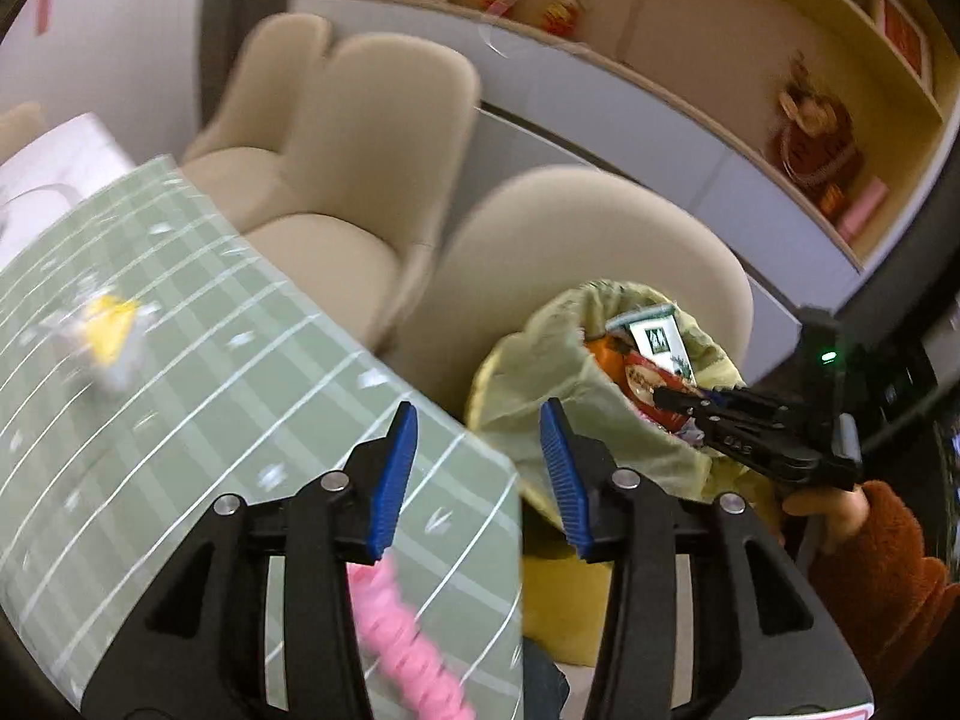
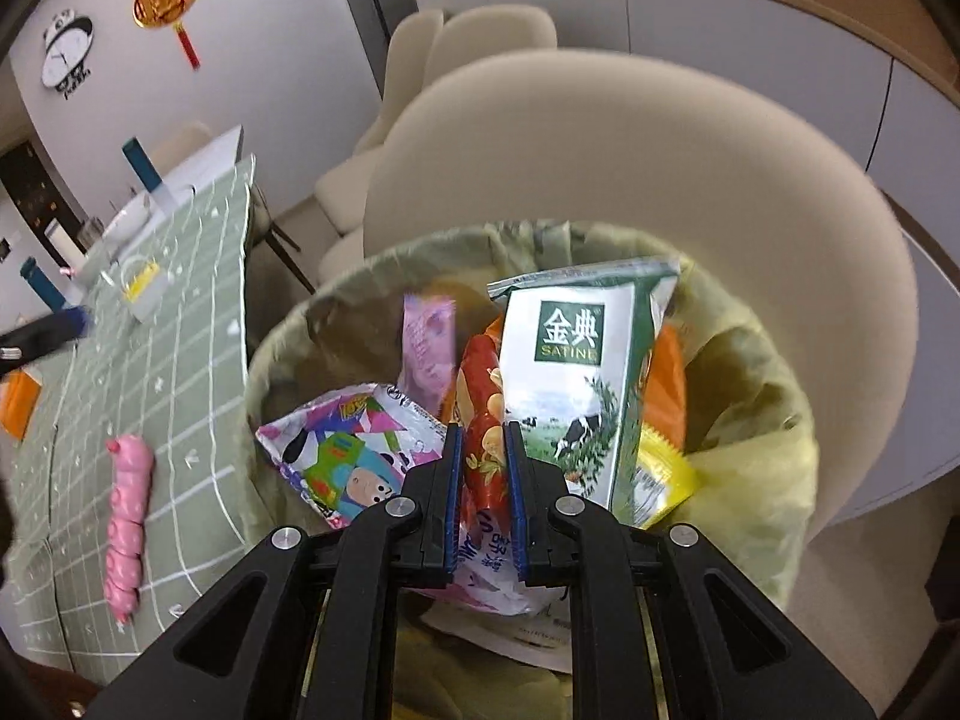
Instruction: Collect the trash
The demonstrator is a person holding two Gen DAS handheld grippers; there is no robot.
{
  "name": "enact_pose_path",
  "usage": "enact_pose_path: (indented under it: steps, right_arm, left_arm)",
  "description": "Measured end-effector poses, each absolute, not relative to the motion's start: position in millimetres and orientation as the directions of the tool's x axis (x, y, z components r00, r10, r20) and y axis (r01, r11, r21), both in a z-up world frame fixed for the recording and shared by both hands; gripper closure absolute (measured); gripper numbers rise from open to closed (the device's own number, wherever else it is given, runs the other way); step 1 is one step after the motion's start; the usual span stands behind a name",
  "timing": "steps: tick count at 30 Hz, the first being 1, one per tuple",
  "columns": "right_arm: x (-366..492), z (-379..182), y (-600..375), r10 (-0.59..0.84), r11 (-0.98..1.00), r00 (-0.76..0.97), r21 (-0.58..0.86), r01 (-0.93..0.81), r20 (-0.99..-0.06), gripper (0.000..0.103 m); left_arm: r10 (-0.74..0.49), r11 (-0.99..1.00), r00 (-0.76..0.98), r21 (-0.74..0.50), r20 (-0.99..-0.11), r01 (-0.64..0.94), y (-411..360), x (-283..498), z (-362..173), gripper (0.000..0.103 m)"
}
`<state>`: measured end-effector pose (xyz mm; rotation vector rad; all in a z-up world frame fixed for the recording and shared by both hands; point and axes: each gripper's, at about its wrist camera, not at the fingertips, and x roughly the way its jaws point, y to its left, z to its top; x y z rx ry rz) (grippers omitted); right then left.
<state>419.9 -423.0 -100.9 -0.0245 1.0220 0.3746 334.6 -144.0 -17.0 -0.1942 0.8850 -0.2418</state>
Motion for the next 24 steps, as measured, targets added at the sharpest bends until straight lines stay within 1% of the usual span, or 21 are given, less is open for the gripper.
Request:
enact_pose_path:
  steps: [2,4,5,6,8,14,16,20,24]
  right_arm:
    - [413.6,-104.4,-420.2,0.29,0.936,0.469,0.146,-0.319,-0.834,0.089]
    - [410.2,-99.8,-419.7,0.29,0.94,0.485,0.15,-0.307,-0.825,0.086]
    - [407.2,-93.6,-420.7,0.292,0.942,0.498,0.154,-0.299,-0.817,0.077]
    - [403.9,-88.9,-420.9,0.298,0.942,0.509,0.161,-0.296,-0.807,0.064]
    - [393.1,-78.5,-424.7,0.318,0.94,0.544,0.181,-0.291,-0.777,0.06]
    - [350.3,-46.3,-431.5,0.298,0.952,0.65,0.164,-0.26,-0.699,0.059]
    - [334.9,-38.4,-434.7,0.291,0.954,0.665,0.158,-0.255,-0.688,0.059]
    - [289.1,-17.5,-422.4,0.311,0.95,0.691,0.188,-0.25,-0.653,0.059]
    - [236.0,2.6,-397.0,0.307,0.952,0.727,0.188,-0.243,-0.614,0.059]
  left_arm:
    - [-0.272,0.957,0.632,-0.27,-0.726,0.102,-130.7,319.2,-9.4,0.058]
    - [-0.253,0.962,0.65,-0.259,-0.716,0.089,-127.7,313.9,-4.3,0.055]
    - [-0.238,0.965,0.661,-0.251,-0.711,0.078,-129.5,312.9,-2.5,0.054]
    - [-0.223,0.967,0.675,-0.249,-0.704,0.06,-130.8,311.1,-1.0,0.052]
    - [-0.211,0.964,0.691,-0.264,-0.691,0.03,-130.0,304.9,0.0,0.049]
    - [-0.183,0.961,0.698,-0.275,-0.693,-0.02,-118.6,272.0,-6.8,0.04]
    - [-0.154,0.969,0.693,-0.244,-0.705,-0.032,-113.3,255.2,-10.0,0.038]
    - [-0.109,0.985,0.695,-0.174,-0.711,-0.023,-109.4,219.4,-13.5,0.037]
    - [-0.086,0.994,0.73,-0.103,-0.678,0.021,-104.2,176.6,-7.6,0.037]
